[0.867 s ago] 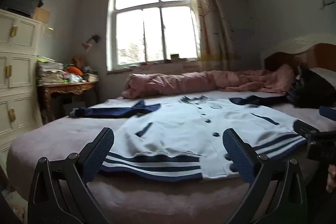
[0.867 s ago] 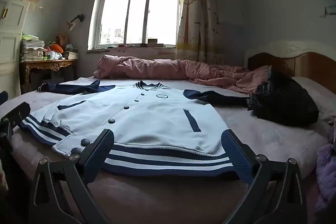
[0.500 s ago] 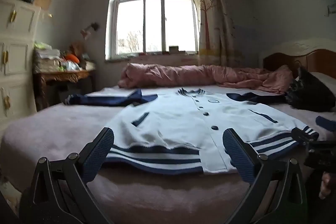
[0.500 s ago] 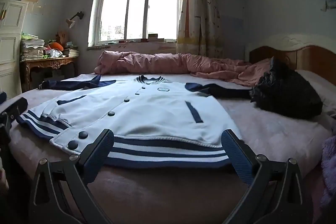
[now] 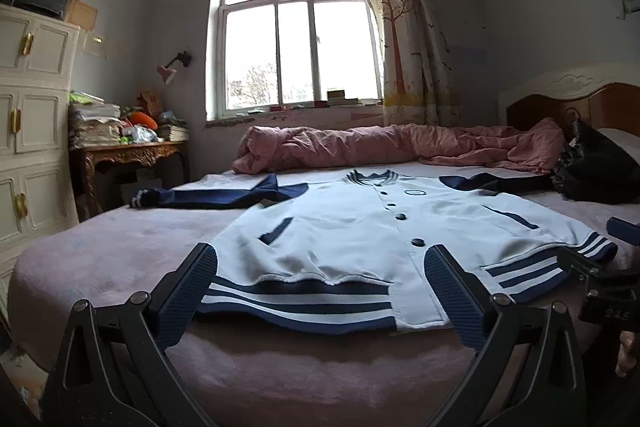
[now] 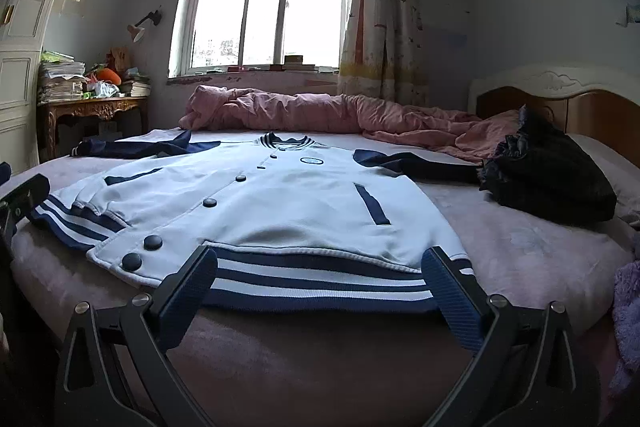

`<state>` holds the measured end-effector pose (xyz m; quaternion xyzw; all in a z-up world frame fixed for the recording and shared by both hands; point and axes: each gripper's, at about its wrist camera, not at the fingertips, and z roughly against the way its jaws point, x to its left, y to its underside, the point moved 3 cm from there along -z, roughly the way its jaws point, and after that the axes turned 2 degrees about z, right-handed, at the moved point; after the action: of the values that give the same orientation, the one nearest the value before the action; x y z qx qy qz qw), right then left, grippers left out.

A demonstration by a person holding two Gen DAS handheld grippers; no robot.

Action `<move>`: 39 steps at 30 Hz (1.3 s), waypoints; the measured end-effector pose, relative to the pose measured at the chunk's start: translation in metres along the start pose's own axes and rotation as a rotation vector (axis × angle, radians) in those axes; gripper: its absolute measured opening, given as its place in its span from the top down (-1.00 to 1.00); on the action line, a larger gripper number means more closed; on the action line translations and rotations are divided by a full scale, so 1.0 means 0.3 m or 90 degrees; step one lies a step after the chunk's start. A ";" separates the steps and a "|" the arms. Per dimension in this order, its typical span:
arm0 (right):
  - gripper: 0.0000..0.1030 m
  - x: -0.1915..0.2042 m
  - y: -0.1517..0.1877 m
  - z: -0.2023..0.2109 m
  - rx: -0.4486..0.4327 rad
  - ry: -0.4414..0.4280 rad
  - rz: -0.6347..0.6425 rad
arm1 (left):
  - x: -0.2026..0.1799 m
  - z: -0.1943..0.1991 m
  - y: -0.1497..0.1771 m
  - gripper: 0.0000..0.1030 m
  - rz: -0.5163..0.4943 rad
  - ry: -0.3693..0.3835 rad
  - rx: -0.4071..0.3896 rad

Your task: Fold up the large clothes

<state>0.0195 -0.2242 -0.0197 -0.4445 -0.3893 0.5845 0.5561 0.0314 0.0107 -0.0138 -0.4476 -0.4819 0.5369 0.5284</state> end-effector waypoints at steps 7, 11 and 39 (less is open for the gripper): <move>-1.00 0.004 0.005 0.006 -0.006 0.006 -0.001 | 0.011 0.000 0.000 -1.00 -0.004 -0.013 -0.010; -1.00 0.002 0.003 0.006 -0.005 0.005 -0.001 | 0.015 0.002 0.002 -1.00 0.000 -0.006 -0.011; -1.00 -0.001 -0.003 0.039 -0.035 0.034 0.022 | -0.002 0.056 -0.006 -1.00 -0.014 -0.019 -0.065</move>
<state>0.0087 -0.2241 -0.0152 -0.4818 -0.3824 0.5709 0.5438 0.0150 0.0094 -0.0097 -0.4609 -0.5214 0.5123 0.5033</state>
